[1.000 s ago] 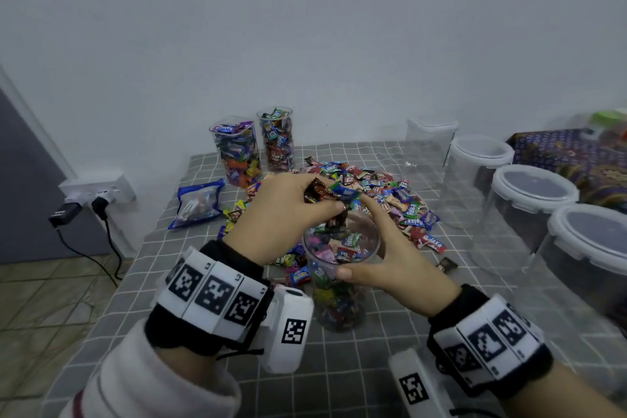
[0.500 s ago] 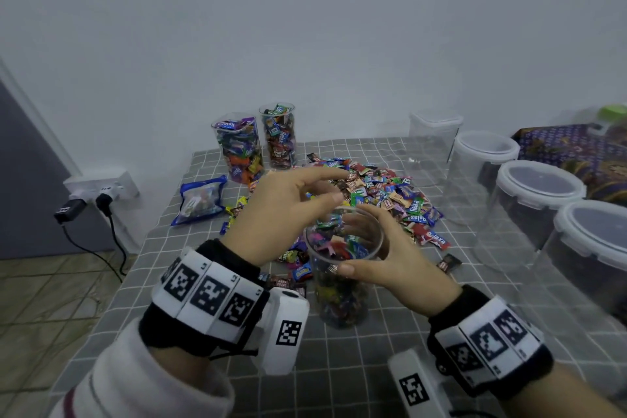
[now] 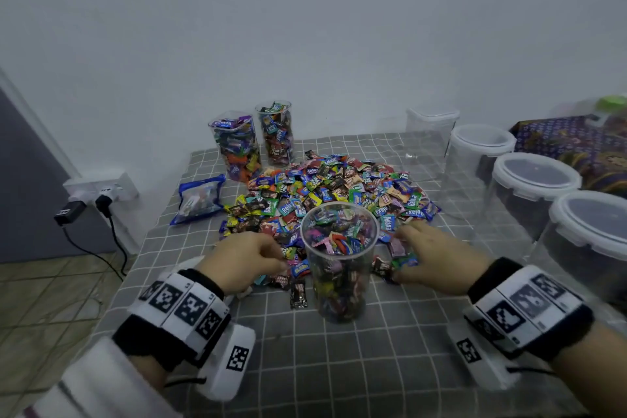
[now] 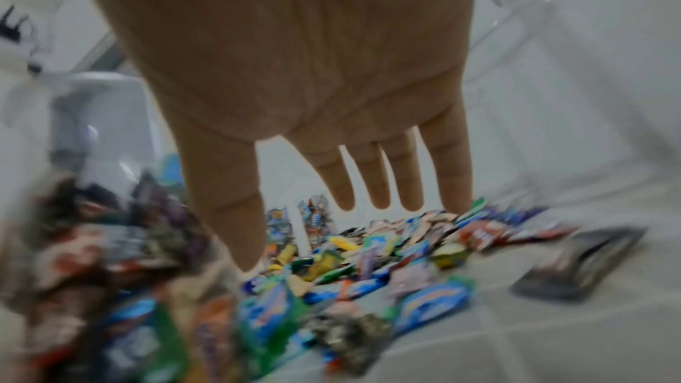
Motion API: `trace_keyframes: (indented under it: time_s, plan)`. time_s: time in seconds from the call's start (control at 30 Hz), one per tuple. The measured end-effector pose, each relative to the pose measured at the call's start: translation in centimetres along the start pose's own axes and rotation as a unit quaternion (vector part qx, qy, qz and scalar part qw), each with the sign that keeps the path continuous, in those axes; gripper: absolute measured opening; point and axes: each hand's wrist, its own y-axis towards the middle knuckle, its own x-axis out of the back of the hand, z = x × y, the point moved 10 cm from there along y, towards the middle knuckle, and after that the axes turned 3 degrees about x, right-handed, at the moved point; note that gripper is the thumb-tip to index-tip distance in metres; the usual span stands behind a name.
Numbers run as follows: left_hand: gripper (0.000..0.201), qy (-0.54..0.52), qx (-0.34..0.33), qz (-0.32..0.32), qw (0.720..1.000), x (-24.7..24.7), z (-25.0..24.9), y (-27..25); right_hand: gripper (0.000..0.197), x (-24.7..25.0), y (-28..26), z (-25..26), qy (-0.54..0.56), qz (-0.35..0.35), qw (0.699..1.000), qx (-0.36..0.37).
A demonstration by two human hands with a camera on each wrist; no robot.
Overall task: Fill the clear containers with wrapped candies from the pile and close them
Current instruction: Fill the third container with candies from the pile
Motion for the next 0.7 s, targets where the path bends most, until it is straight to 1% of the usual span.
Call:
trace_keyframes:
  time_s: [0.03,0.07,0.1,0.17,0.23,0.3,0.37,0.43,0.5,0.6,0.63,0.7]
  plan:
    - [0.007,0.022,-0.003,0.026,0.999,-0.9,0.0,0.1,0.05,0.2,0.0,-1.1,-0.045,0.009,0.999,-0.029]
    - [0.014,0.045,-0.01,0.055,0.997,-1.9,-0.1,0.3,0.032,0.3,0.1,-2.1,-0.08,0.028,0.995,-0.052]
    - [0.018,0.064,-0.016,0.086,0.994,-2.9,-0.1,0.4,0.02,0.2,0.0,-2.7,-0.11,0.054,0.99,-0.068]
    - [0.016,0.065,-0.023,0.154,0.986,-5.1,0.0,0.4,0.018,-0.6,0.1,-3.5,-0.147,0.118,0.979,-0.078]
    - [0.011,0.024,-0.01,0.203,0.979,-6.9,0.3,0.5,0.018,-2.0,0.2,-3.5,-0.112,0.176,0.975,-0.076]
    - [0.013,-0.01,0.016,0.208,0.978,-7.5,1.1,1.1,0.024,-3.5,0.6,-3.1,-0.04,0.219,0.972,-0.073]
    - [0.017,-0.045,0.036,0.188,0.98,-7.3,1.5,2.0,0.023,-4.6,1.2,-2.3,0.018,0.238,0.969,-0.068]
    - [0.021,-0.07,0.046,0.163,0.983,-6.8,1.3,2.9,0.014,-4.8,2.5,-1.3,0.042,0.227,0.972,-0.052]
    - [0.023,-0.082,0.043,0.134,0.987,-6.1,0.7,3.4,0.005,-4.5,3.9,0.2,0.079,0.195,0.977,-0.033]
    - [0.016,-0.066,0.016,0.102,0.992,-4.9,-0.4,4.0,0.019,-3.7,5.8,1.5,0.122,0.142,0.982,-0.02]
    - [0.012,-0.052,0.007,0.097,0.994,-4.5,-0.5,4.1,0.021,-3.4,6.2,1.5,0.113,0.123,0.986,-0.019]
    - [0.009,-0.011,0.007,0.101,0.995,-3.5,-0.1,3.7,0.024,-2.5,6.2,1.1,0.059,0.099,0.993,-0.02]
